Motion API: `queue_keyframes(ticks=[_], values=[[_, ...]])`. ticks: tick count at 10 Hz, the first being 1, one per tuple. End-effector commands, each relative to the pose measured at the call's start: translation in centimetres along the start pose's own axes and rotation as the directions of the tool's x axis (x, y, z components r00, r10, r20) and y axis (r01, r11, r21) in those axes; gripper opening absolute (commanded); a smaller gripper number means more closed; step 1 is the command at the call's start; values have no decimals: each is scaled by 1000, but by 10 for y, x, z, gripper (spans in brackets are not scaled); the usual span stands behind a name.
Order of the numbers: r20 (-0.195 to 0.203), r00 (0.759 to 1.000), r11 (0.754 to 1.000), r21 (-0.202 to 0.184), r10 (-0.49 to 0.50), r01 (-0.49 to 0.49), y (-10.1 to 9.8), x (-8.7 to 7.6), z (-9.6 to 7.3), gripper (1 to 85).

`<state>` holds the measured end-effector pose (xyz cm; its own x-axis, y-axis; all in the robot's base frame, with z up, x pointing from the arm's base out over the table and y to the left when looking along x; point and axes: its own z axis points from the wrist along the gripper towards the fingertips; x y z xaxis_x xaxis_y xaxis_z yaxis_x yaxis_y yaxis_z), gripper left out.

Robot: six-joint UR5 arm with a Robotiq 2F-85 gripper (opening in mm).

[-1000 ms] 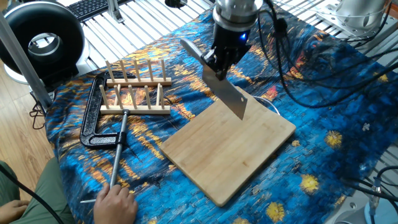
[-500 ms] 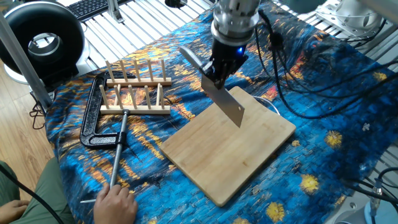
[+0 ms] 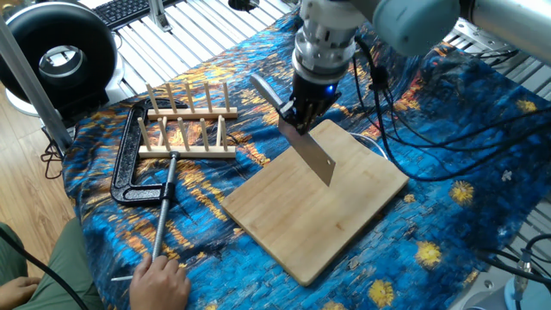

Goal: Put the knife on the cutting board

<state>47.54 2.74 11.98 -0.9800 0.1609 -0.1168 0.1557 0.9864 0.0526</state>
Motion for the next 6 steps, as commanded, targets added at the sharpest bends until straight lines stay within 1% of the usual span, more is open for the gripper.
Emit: queue_keyframes(ticks=[1,6], values=[[15,1000,1000,1,10,-10,-1,1,13,10],[20,1000,1000,8,17,-17,-1,1,17,10]])
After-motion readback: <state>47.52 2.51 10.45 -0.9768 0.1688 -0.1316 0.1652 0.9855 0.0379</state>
